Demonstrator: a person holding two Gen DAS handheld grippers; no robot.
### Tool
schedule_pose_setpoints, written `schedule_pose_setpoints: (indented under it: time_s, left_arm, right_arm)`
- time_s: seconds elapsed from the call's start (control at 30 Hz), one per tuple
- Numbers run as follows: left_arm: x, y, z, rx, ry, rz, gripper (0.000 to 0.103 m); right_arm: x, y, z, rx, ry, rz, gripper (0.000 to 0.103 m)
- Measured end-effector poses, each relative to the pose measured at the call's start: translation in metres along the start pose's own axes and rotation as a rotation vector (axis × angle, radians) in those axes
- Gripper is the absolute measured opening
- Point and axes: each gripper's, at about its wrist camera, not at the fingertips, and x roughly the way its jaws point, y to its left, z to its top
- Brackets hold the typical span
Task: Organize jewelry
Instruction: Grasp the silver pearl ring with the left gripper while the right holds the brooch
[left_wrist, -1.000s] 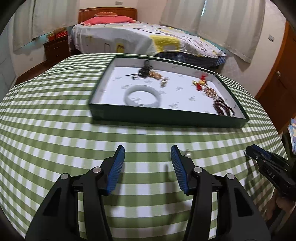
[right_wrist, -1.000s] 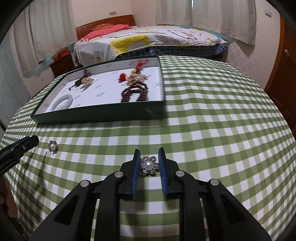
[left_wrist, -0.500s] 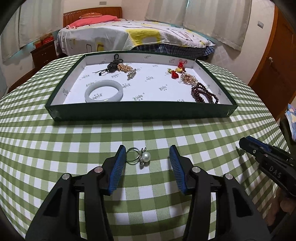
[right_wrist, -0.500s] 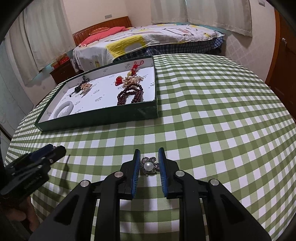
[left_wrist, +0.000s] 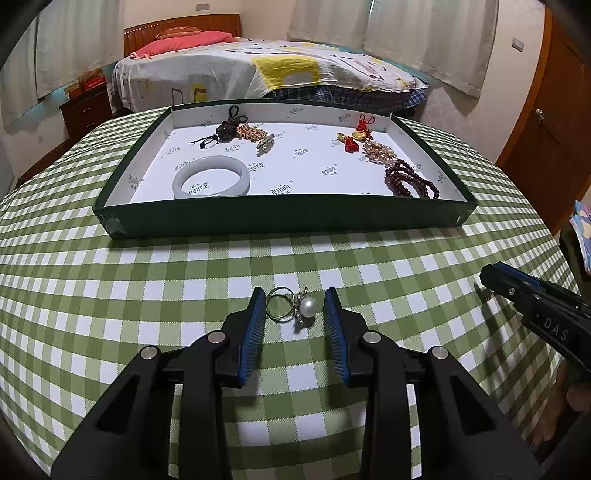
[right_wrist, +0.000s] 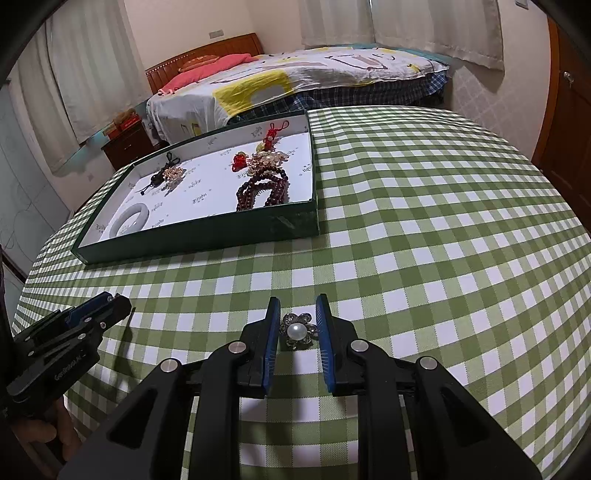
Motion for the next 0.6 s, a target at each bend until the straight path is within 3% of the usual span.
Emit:
schedule_pose_setpoints:
  time_s: [0.6]
  left_arm:
    - [-0.0013,-0.001,0.0014,0.013,-0.001,-0.01,0.028]
  right_arm:
    - [0.001,0.0006,-0.0005,-0.006,-0.001,-0.002,0.021]
